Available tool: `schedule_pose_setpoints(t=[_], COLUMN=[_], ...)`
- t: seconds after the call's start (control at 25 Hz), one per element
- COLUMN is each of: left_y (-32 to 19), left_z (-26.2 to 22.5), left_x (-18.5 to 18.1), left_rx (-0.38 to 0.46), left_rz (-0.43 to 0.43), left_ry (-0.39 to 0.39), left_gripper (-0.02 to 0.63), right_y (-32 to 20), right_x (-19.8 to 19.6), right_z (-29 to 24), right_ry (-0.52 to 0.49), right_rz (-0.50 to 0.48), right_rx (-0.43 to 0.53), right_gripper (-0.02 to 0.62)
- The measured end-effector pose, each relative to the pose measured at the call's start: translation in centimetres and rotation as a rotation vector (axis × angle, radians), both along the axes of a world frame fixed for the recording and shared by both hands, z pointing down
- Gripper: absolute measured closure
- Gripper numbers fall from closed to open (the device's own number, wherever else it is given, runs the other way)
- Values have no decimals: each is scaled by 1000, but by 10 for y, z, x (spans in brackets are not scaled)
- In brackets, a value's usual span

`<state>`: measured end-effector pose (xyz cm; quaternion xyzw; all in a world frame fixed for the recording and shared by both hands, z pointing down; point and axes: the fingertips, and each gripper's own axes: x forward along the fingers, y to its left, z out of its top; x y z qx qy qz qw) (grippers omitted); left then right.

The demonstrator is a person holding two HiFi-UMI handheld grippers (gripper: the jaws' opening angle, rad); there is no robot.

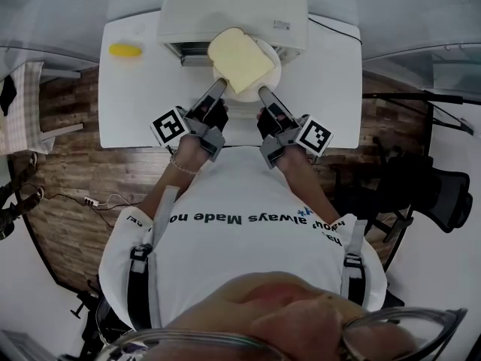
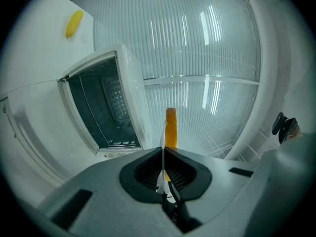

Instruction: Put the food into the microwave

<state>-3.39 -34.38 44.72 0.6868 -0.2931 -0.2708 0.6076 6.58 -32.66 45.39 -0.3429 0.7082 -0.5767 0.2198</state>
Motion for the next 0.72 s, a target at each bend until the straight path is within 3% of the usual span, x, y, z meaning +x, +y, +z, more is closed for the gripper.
schedule_pose_setpoints(t=[0.72], left_y=[22], left_z=[53], left_x=[-3], left_rx=[-90], left_rz=[-10], left_ry=[-12], left_gripper=[588], right_y=[19], right_x=[-2], right_z=[48], right_ry=[9], right_rz=[-45], right_rx=[-75], right_gripper=[574])
